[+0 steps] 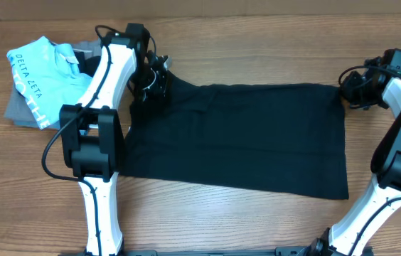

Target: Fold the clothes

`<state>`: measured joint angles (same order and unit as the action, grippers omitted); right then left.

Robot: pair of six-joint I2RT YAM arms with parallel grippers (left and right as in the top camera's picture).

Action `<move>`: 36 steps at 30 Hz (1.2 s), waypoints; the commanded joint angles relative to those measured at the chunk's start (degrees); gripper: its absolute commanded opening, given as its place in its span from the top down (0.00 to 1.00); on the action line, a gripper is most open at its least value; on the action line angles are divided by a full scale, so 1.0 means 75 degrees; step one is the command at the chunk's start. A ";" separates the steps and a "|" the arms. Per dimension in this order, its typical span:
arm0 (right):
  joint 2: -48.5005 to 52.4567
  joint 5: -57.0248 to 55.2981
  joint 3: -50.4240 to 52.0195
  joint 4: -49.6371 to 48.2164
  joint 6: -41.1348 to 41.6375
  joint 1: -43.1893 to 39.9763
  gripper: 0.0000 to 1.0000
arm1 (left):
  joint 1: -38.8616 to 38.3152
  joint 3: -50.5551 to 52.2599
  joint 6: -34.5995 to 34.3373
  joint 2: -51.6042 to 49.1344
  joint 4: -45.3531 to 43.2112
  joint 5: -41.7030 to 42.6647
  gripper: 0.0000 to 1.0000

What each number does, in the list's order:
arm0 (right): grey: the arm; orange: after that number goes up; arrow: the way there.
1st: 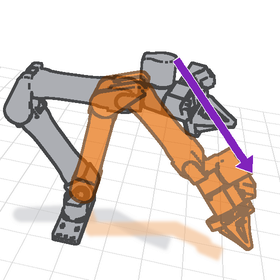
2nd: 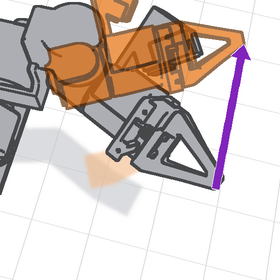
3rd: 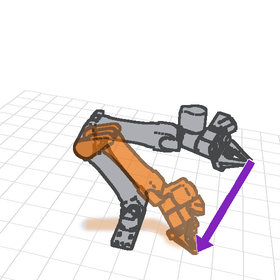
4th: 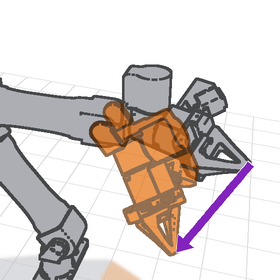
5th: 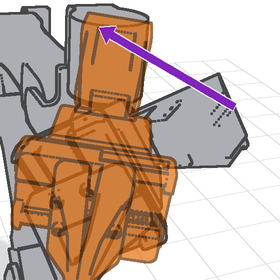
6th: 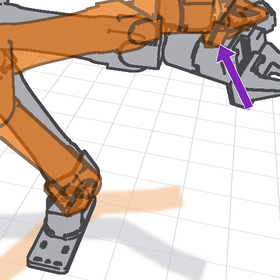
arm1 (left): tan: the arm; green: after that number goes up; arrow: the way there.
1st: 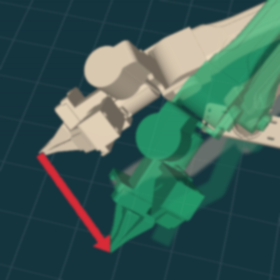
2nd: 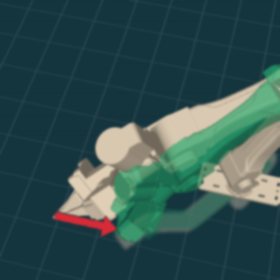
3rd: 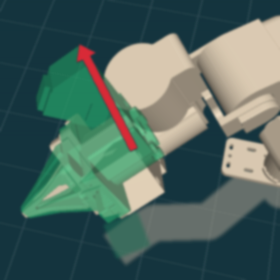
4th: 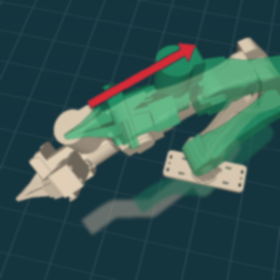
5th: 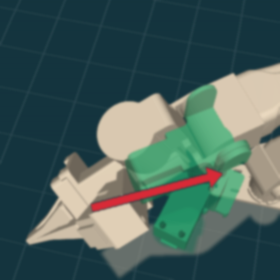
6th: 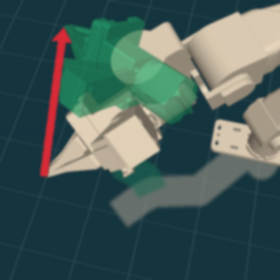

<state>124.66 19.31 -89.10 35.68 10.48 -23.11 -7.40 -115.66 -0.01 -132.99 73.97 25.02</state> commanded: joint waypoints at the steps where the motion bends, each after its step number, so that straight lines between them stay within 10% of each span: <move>1: -0.0536 0.0038 -0.0105 0.0064 0.0023 -0.0058 0.96 | 0.0047 -0.0283 0.0026 0.0318 0.0315 0.0254 0.96; 36: -0.1364 0.0519 -0.0105 0.3928 0.0565 -0.0901 0.96 | 0.0277 0.1020 0.0149 0.1148 0.2911 -0.0414 0.95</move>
<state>116.73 23.14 -89.10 64.77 16.08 -30.33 -5.26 -112.29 1.04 -125.97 96.42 21.45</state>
